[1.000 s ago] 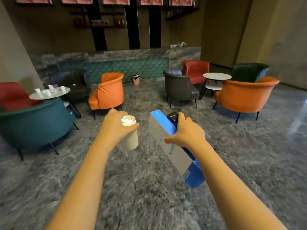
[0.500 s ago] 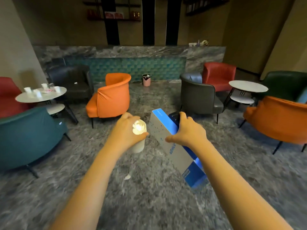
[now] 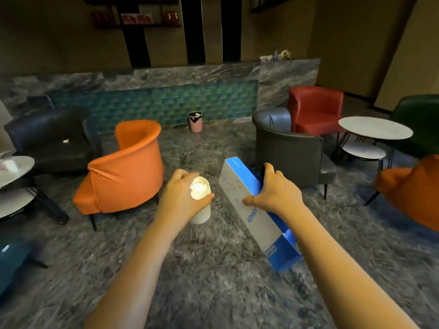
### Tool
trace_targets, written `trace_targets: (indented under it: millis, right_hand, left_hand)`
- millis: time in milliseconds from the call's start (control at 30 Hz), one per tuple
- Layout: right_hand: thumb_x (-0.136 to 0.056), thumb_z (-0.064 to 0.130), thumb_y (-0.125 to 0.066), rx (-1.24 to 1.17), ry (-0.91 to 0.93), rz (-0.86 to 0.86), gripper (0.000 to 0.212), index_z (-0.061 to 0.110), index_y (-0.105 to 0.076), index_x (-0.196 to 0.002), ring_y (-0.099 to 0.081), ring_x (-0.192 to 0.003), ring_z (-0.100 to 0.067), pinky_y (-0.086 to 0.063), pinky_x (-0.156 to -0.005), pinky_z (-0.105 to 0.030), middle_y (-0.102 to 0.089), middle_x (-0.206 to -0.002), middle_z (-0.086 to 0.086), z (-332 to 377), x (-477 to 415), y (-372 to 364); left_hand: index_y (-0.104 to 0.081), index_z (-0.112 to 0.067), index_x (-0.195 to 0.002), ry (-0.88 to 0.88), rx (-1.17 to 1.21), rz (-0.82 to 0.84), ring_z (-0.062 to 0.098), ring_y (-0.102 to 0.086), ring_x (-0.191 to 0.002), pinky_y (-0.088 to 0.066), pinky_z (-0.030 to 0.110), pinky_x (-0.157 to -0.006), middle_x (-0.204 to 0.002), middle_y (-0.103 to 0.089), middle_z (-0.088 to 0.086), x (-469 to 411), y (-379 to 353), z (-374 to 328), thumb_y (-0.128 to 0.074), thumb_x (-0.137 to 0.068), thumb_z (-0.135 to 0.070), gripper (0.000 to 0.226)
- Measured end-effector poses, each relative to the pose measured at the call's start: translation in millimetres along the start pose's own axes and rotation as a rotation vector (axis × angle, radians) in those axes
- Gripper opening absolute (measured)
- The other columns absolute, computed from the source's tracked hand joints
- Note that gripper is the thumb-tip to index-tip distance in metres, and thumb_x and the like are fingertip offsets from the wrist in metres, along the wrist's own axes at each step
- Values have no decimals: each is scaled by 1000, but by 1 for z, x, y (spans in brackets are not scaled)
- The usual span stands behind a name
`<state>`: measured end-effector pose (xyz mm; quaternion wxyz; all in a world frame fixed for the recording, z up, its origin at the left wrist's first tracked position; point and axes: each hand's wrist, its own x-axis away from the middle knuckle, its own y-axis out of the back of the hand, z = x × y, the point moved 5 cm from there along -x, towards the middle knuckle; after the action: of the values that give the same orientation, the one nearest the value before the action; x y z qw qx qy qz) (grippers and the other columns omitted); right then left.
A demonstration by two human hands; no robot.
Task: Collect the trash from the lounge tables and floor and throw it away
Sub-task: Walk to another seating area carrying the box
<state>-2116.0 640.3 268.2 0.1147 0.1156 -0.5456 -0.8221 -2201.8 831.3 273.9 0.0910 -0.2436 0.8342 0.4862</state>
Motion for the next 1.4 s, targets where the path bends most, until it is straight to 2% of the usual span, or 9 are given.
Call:
trace_targets:
  millis: [100,267,467,600,733,867,1067,1200,1400]
  right_hand:
    - [-65,57,-72,35,-25,34,110,17,-8,-145,-54,-106,-27,-41,-67,-34,-44,-129,-8,-15,-122,-2]
    - [-65,57,-72,58,28,65,107,17,-11,-143,-53,-108,-27,-41,-69,-34,-45,-126,-7,7,-317,-1]
    - [-65,58,-72,57,70,102,106,15,-13,-142,-52,-110,-29,-43,-72,-36,-44,-128,-8,34,-539,-54]
    - [-65,57,-73,60,78,124,105,15,-14,-141,-51,-111,-29,-45,-75,-38,-44,-129,-9,58,-711,-95]
    - [-65,57,-72,34,49,124,100,15,-18,-138,-53,-109,-29,-44,-73,-36,-45,-126,-8,83,-873,-103]
    - [-64,57,-73,40,22,88,104,15,-16,-140,-53,-108,-29,-42,-70,-36,-45,-127,-9,89,-1016,-100]
    - [-63,57,-73,42,2,52,100,15,-21,-137,-54,-106,-30,-41,-68,-36,-47,-124,-8,86,-1242,-142]
    - [-63,57,-73,33,7,110,98,15,-22,-136,-53,-108,-29,-44,-72,-38,-46,-124,-8,100,-1411,-175]
    - [-64,58,-72,10,70,119,96,15,-23,-134,-53,-107,-30,-43,-72,-37,-46,-123,-9,158,-1652,-170]
  left_hand:
    - [-57,-12,-122,36,-5,51,25,-53,-103,-44,34,-85,-118,-47,7,-109,-45,25,-77,-71,-33,59]
    - [-58,-13,-119,40,-11,-7,23,-54,-99,-45,34,-82,-113,-49,5,-290,-78,60,-75,-71,-35,55]
    - [-57,-13,-121,94,6,-29,24,-52,-102,-42,33,-87,-113,-49,6,-477,-148,141,-76,-70,-33,57]
    - [-57,-12,-121,92,7,-17,23,-51,-101,-43,31,-84,-112,-49,6,-624,-205,210,-76,-70,-34,58]
    - [-56,-13,-121,94,-28,9,21,-53,-99,-40,26,-79,-113,-48,4,-773,-231,265,-76,-71,-35,59]
    - [-55,-14,-123,78,-44,16,24,-53,-100,-43,32,-82,-114,-50,5,-925,-258,301,-77,-69,-36,61]
    - [-53,-17,-124,63,-12,7,21,-51,-100,-38,28,-77,-114,-49,3,-1133,-351,369,-76,-70,-37,63]
    - [-55,-16,-121,68,-15,13,20,-51,-96,-34,26,-73,-113,-50,3,-1286,-407,422,-77,-69,-36,59]
    - [-55,-15,-119,74,-30,15,15,-48,-92,-34,25,-72,-111,-49,3,-1510,-431,476,-75,-71,-36,56]
